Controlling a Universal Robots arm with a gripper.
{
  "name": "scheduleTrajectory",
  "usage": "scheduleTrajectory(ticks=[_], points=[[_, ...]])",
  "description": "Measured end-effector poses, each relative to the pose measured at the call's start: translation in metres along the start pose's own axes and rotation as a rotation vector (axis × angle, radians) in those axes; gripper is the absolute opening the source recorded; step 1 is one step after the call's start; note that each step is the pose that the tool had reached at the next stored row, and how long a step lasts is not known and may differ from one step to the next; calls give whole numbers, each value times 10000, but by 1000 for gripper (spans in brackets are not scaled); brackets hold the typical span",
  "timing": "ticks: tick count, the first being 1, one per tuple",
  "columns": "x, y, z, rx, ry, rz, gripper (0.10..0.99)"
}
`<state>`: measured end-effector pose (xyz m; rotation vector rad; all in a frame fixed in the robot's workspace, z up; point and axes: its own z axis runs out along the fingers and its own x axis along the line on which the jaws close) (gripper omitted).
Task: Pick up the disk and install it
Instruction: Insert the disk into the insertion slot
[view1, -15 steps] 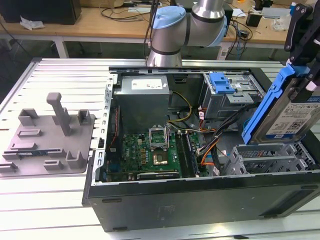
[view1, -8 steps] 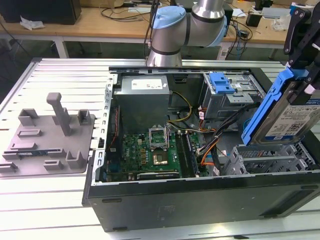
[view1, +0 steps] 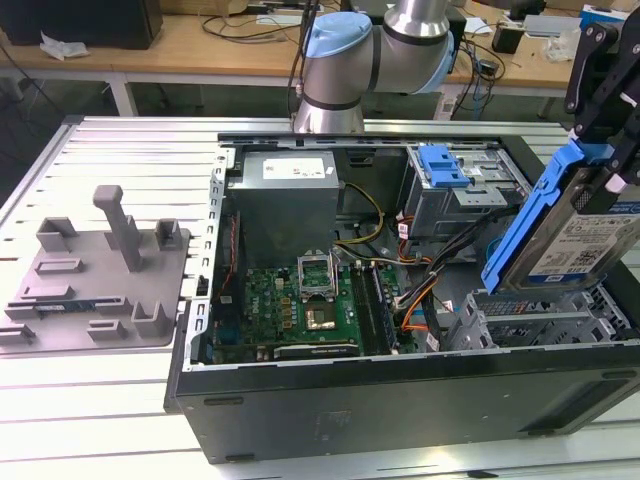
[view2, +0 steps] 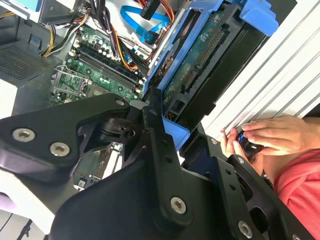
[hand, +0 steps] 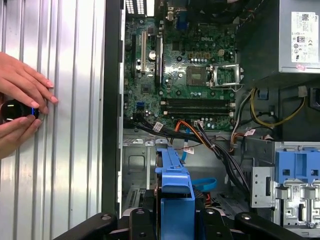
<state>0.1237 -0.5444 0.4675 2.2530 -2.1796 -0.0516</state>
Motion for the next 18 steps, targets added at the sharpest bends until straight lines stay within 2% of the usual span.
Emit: scheduleTrajectory(ticks=[18], points=[[6,1,99,0,0,-1,369]])
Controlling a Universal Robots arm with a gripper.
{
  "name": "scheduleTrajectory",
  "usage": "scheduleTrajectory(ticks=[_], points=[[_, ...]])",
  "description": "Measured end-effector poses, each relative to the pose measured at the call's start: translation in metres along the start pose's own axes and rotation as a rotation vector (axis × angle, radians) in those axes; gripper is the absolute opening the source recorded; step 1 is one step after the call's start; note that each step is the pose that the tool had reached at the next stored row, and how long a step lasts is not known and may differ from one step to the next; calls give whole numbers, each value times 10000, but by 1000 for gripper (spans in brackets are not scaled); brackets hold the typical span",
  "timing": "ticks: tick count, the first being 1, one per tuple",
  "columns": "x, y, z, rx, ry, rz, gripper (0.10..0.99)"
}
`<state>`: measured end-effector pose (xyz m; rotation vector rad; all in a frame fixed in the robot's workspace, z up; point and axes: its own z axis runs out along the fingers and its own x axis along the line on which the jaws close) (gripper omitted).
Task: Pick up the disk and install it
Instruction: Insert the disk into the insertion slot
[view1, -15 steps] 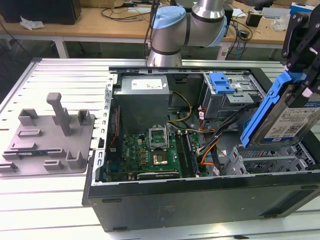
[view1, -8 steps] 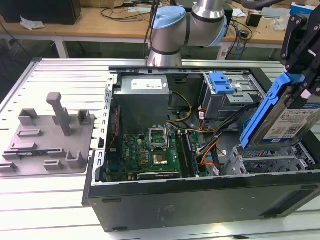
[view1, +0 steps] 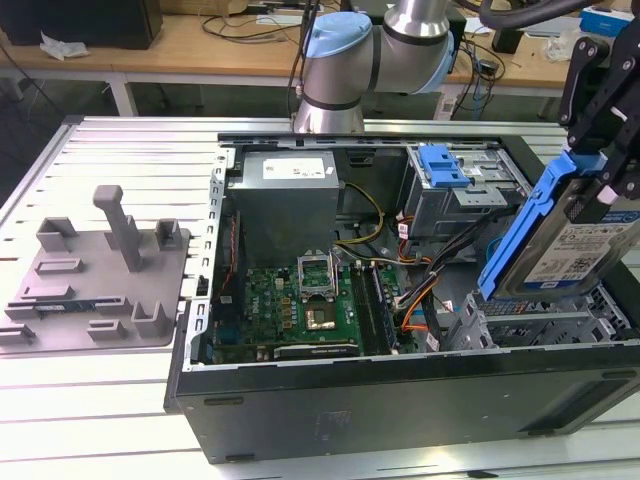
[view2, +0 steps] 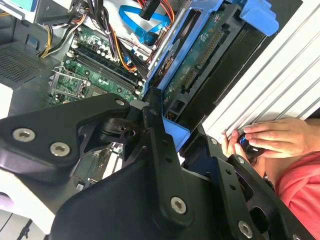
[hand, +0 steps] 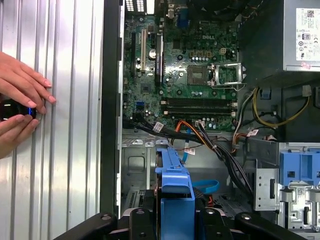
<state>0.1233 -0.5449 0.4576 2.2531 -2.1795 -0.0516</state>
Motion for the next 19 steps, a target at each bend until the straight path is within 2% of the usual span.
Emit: scheduleTrajectory(ticks=[8,19], points=[[34,2,24,0,-2,1,369],[38,-1,100,0,-1,1,369]])
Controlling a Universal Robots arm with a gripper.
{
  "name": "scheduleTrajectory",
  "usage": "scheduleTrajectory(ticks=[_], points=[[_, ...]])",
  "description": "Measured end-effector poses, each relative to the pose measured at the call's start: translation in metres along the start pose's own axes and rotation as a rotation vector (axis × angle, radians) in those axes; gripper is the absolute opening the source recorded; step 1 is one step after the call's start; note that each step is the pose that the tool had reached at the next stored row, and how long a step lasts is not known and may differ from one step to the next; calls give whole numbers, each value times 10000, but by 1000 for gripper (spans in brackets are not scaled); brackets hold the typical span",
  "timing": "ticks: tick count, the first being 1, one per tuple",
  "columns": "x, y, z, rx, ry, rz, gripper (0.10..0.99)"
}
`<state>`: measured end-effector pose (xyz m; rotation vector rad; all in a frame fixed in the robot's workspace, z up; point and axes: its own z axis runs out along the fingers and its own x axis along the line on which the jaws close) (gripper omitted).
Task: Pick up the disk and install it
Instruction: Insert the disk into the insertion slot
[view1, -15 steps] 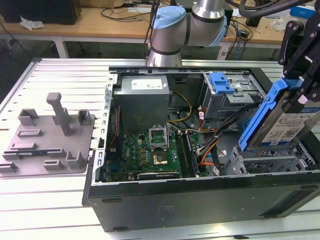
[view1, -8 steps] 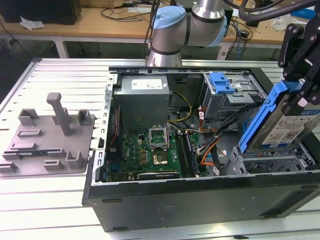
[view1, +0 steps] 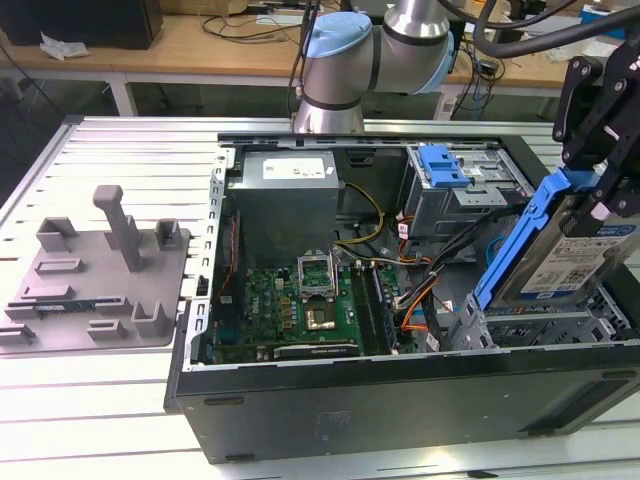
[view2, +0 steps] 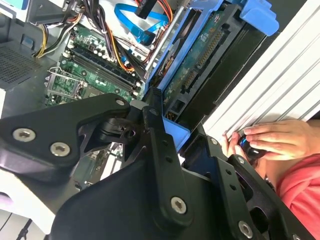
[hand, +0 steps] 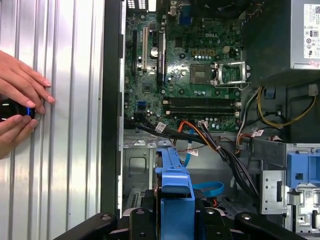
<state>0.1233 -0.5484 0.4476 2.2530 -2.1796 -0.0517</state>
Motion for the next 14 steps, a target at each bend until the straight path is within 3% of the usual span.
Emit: scheduleTrajectory(ticks=[14], points=[[12,-4,151,0,-1,0,369]])
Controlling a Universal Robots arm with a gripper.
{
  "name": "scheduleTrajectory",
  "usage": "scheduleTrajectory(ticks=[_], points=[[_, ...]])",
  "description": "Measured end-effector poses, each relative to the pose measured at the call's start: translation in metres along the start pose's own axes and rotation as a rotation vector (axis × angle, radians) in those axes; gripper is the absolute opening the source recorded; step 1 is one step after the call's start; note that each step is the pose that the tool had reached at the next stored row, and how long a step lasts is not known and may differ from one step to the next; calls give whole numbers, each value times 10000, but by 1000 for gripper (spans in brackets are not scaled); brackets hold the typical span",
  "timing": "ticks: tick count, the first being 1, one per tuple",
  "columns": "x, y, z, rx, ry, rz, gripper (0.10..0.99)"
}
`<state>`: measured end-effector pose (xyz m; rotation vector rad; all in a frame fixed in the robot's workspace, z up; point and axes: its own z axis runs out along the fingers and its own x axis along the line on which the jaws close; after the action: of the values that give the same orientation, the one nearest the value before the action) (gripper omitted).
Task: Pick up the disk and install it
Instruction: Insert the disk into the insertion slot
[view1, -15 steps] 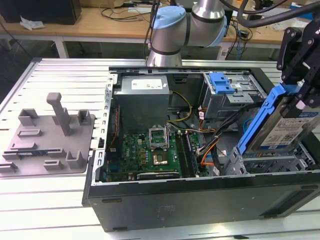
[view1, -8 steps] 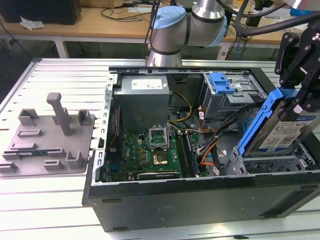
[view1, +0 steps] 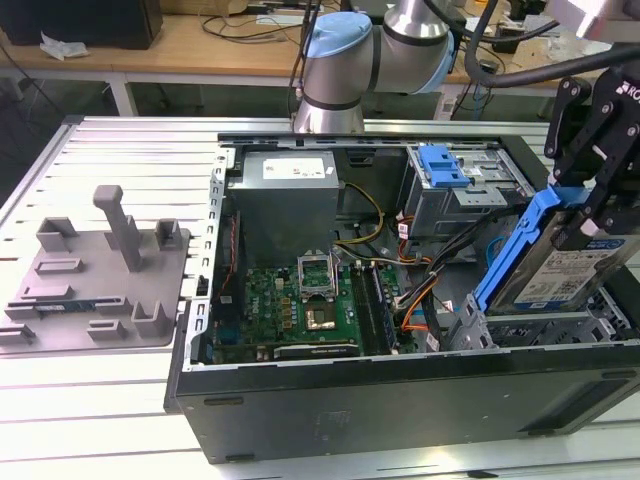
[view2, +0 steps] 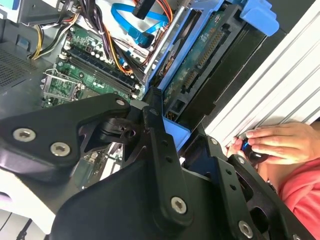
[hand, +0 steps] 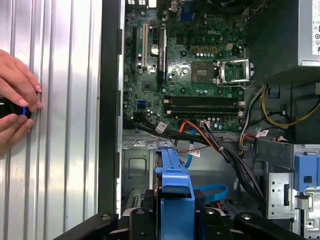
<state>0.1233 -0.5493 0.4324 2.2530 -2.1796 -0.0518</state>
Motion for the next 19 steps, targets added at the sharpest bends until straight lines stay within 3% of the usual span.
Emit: scheduleTrajectory(ticks=[19], points=[[19,-6,241,0,1,0,369]])
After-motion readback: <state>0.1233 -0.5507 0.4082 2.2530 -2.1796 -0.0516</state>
